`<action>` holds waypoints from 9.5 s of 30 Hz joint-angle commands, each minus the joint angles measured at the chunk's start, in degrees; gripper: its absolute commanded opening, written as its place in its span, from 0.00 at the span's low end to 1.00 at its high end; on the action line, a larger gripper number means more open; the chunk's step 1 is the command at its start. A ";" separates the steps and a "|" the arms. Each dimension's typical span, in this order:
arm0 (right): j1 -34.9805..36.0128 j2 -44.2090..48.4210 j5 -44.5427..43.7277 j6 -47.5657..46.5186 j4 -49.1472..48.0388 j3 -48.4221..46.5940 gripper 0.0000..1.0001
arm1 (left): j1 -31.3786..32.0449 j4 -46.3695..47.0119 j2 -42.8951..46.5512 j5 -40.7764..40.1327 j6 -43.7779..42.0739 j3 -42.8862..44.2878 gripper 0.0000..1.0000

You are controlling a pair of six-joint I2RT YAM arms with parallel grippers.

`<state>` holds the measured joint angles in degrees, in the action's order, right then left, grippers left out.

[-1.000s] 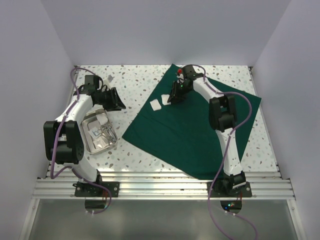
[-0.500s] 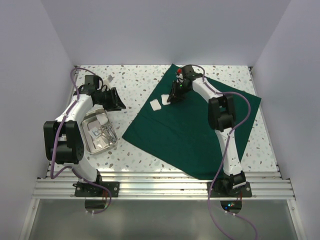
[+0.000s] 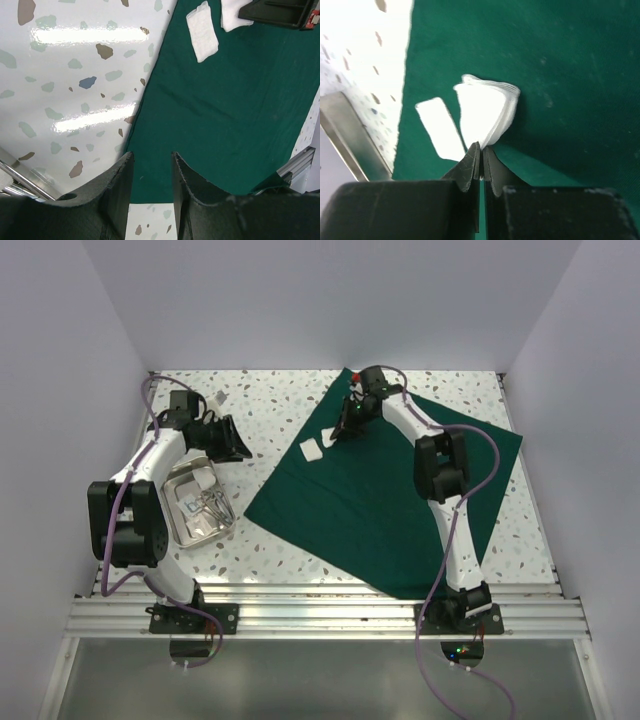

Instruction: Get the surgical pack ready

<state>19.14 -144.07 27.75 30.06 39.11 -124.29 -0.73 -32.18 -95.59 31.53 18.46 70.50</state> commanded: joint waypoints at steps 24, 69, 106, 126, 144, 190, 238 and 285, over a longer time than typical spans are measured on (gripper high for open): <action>6.62 3.88 8.11 4.74 -3.34 -5.79 0.00 | -0.23 2.57 0.49 1.34 -0.09 -0.19 0.40; 4.86 1.07 13.56 4.21 -2.29 -6.67 0.00 | -0.23 3.00 0.05 2.05 0.09 -0.19 0.40; 4.51 -3.67 7.59 -2.20 6.24 -6.31 0.04 | -0.32 2.92 0.23 2.05 -0.09 -0.54 0.40; 3.98 1.86 3.72 -5.01 9.93 -6.32 0.35 | -0.23 3.18 0.58 2.31 0.00 -1.07 0.40; 4.24 -1.74 4.86 -5.02 10.02 -7.46 0.42 | -0.32 3.18 0.41 2.40 0.00 -0.98 0.40; 5.21 -6.49 6.09 -1.06 4.75 -8.78 0.13 | -0.23 4.84 -0.38 5.64 0.70 -0.98 0.42; 9.69 28.23 17.60 13.88 -9.14 18.29 0.00 | 7.76 73.42 -4.25 26.04 71.63 -24.71 0.69; 11.28 31.30 7.42 -0.61 11.93 18.19 0.74 | 1.80 22.26 0.75 21.32 24.77 -12.64 0.00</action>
<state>31.51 -117.34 40.14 35.40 41.56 -104.79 4.75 23.99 -99.61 57.78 72.77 47.72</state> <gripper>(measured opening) 0.718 0.036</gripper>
